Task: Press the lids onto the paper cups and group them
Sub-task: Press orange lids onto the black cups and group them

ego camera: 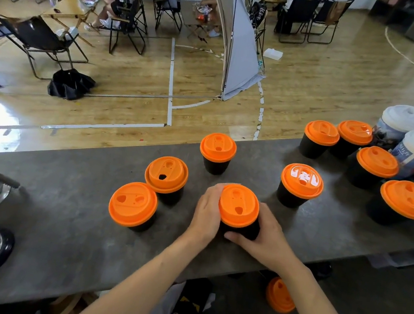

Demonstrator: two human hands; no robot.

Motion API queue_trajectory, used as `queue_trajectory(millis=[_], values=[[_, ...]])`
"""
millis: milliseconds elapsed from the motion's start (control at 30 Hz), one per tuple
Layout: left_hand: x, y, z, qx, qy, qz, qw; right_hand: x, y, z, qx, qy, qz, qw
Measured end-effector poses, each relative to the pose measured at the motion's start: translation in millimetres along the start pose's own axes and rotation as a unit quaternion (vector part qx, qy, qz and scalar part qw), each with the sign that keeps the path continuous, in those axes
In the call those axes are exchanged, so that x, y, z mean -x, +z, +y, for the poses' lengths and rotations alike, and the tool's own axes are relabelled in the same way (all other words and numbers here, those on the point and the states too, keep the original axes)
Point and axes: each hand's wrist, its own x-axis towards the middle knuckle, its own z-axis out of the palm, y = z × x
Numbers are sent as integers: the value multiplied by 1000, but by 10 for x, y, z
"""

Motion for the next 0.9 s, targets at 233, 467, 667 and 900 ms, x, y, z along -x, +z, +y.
queue_trajectory(millis=[233,467,667,900], values=[[79,68,-48,20,-18,76,997,-8,8,25,-8,10,-7,1000],[15,-55,-20,-20,-25,23,999,-22,-30,19,-21,3,-32,999],[123,19,-18,9,20,36,999,-16,-4,32,-34,17,-18,999],[-73,-17,93,29,-36,-32,998,-17,-31,59,-35,10,-30,999]])
